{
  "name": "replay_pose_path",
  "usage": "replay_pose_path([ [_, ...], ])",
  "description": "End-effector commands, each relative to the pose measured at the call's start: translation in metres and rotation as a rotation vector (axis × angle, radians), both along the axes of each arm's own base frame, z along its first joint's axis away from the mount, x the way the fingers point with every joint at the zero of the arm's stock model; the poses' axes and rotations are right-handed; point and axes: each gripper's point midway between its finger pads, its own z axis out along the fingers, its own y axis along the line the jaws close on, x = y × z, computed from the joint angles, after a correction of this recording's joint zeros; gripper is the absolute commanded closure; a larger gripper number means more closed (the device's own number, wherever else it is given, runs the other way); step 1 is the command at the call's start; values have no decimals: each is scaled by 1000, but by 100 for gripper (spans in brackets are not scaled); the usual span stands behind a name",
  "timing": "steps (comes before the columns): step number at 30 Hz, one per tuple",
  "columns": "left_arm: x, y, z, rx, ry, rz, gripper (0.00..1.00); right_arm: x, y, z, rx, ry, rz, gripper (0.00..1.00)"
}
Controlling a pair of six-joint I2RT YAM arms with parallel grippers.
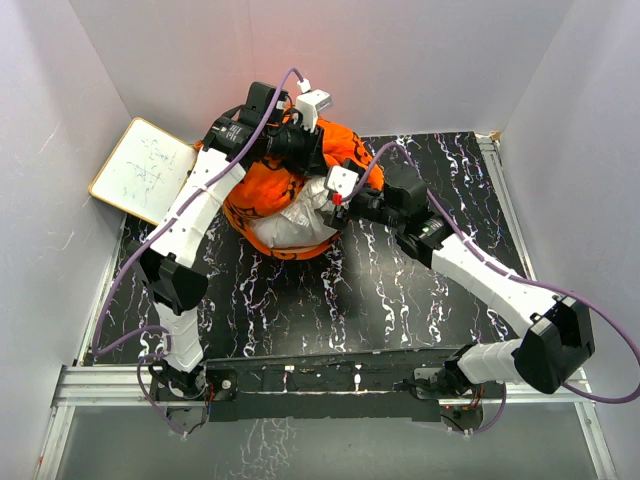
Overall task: Remove the pillowcase from the pillow
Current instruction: Remove the pillow from the pillowcase.
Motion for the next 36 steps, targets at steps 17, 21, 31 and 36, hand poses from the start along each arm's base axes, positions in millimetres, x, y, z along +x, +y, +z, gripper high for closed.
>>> replay_pose_path([
  [17,-2,3,47,-114,-10,18,100,-23,73,-11,65,-40,28,92],
  [21,8,-3,48,-138,-28,18,100,-87,104,-14,103,30,177,92],
  [31,34,-24,49,-214,-25,34,100,-194,117,-34,224,255,333,92],
  [36,73,6,45,-73,-200,213,100,-204,93,-35,270,314,294,92],
])
